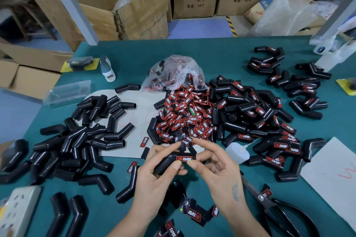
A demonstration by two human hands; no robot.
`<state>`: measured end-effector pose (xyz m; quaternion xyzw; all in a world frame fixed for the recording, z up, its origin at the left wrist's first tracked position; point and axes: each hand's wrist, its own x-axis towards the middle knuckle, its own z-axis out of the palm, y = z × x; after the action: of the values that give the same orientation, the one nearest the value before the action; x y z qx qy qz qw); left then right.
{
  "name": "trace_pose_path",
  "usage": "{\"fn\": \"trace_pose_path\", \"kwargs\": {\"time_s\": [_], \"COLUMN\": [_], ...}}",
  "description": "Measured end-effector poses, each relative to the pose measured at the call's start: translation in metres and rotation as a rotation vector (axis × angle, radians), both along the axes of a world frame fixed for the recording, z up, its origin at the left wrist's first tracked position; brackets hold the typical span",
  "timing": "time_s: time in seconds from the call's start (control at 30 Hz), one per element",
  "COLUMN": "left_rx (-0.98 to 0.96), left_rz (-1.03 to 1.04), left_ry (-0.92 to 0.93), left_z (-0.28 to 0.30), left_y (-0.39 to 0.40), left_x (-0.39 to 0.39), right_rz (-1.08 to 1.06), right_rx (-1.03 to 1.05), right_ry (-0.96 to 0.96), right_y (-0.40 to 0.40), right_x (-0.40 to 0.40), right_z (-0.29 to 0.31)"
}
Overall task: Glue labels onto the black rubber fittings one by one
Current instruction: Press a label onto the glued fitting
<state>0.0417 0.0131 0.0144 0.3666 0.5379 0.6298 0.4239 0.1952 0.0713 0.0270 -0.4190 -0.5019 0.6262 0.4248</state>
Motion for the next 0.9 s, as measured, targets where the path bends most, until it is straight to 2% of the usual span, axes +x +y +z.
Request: {"fn": "trace_pose_path", "kwargs": {"time_s": [0.13,0.27,0.57,0.9], "left_rx": [0.015,0.055,0.042,0.039], "left_rz": [0.022,0.028,-0.015,0.052], "left_ry": [0.037,0.151,0.095,0.192], "left_z": [0.000,0.004,0.004,0.000], "left_y": [0.000,0.000,0.000,-0.001], "left_x": [0.001,0.006,0.005,0.001], "right_rz": [0.022,0.024,0.021,0.019], "right_rx": [-0.012,-0.023,-0.031,0.003], "right_ry": [0.020,0.072,0.118,0.045], "right_y": [0.000,-0.004,-0.003,-0.002], "right_x": [-0.002,-0.008,-0.006,-0.006], "right_z": [-0.001,-0.002,0.000,-0.011]}}
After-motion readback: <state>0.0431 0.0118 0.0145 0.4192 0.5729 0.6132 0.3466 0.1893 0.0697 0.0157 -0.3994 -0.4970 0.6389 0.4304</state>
